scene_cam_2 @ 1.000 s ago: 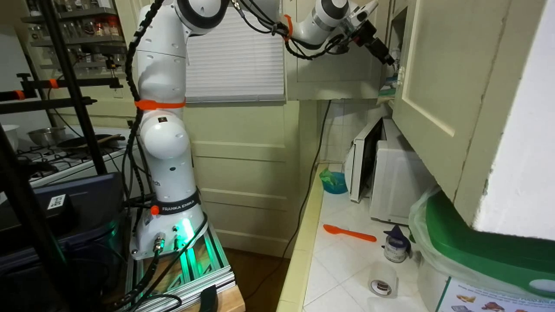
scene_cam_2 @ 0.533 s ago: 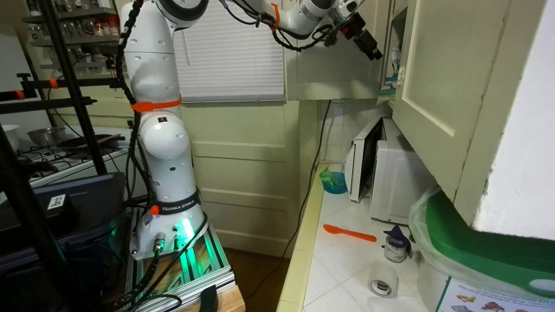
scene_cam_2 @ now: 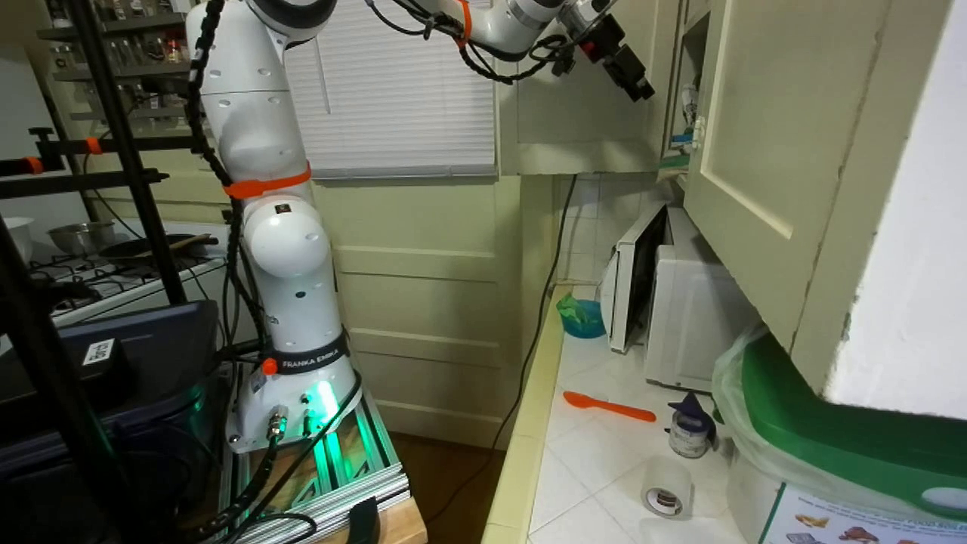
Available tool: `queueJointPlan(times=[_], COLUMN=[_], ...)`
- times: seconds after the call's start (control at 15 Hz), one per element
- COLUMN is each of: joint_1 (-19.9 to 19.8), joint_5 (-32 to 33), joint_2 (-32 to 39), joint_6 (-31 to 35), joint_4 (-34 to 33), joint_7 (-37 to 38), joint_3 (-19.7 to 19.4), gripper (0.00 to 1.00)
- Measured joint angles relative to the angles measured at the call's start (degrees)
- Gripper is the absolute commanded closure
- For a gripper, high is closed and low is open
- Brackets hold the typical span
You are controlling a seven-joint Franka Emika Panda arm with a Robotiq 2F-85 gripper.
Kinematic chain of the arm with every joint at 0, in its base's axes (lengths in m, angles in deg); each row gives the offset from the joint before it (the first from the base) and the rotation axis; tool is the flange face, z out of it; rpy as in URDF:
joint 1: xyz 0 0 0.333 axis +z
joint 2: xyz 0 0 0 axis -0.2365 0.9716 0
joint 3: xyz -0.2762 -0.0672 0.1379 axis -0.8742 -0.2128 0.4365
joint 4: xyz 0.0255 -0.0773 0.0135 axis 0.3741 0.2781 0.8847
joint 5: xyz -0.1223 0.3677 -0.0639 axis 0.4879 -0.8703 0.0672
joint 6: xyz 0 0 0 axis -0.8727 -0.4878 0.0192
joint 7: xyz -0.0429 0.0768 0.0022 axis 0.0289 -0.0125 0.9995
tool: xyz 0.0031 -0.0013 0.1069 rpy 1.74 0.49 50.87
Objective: Move the salt packet from the second to the bottom shelf
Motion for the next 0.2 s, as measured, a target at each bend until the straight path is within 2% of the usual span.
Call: queueJointPlan(times=[0.2], joint_1=[0.0], joint_5=[0.0], joint_2=[-0.4], joint_6=[0.0], joint_4=[0.6], joint_7=[-0.1], joint_3=[0.1], gripper=[0.0])
